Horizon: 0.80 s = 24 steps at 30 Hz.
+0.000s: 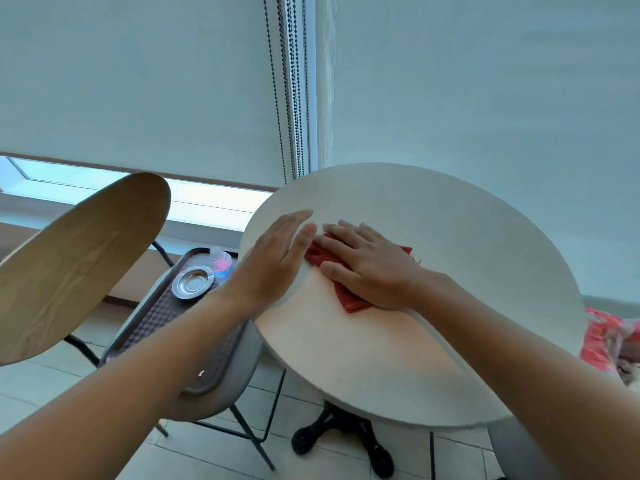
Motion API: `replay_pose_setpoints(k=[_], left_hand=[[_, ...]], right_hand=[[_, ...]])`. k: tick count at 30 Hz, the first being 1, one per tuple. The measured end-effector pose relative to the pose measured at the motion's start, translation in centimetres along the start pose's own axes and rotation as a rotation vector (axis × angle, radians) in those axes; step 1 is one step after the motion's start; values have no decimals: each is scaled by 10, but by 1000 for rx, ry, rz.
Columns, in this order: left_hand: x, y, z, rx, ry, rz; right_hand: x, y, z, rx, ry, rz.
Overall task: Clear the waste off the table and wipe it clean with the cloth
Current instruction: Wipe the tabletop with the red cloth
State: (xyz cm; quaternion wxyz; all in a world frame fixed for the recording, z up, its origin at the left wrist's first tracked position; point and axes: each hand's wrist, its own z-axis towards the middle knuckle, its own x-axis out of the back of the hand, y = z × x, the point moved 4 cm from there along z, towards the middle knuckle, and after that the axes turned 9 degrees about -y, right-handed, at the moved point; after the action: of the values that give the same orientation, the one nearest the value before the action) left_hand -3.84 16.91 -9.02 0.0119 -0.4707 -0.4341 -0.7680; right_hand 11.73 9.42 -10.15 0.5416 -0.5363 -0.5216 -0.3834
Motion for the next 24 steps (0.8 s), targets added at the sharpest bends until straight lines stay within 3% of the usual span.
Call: replay_pose_setpoints(k=[5,8,10,12,13,16,19,24], left_hand=[[-2,12,-11,-81,-62,2],[-12,32,-22,-134,-118,-29],[-24,45,-27,-135,-174,-23],[-38,56,-29,-107,-280,62],[-45,61,-30,-95,-339,171],[-61,69,-39,-75,-390,475],[-63,75,-55,-18,-352,515],[-81,102,-85,255,-328,547]], right_hand=[[-6,-37,-44,136,-43,50],[10,-43,-68,215,-75,448],[23,-25,-85,133,145,699],[26,3,-100,-82,404,639],[24,14,-106,-199,436,554],[7,35,-119,-457,260,350],[-6,43,-125,-507,177,236],[-12,42,-123,-478,177,186]])
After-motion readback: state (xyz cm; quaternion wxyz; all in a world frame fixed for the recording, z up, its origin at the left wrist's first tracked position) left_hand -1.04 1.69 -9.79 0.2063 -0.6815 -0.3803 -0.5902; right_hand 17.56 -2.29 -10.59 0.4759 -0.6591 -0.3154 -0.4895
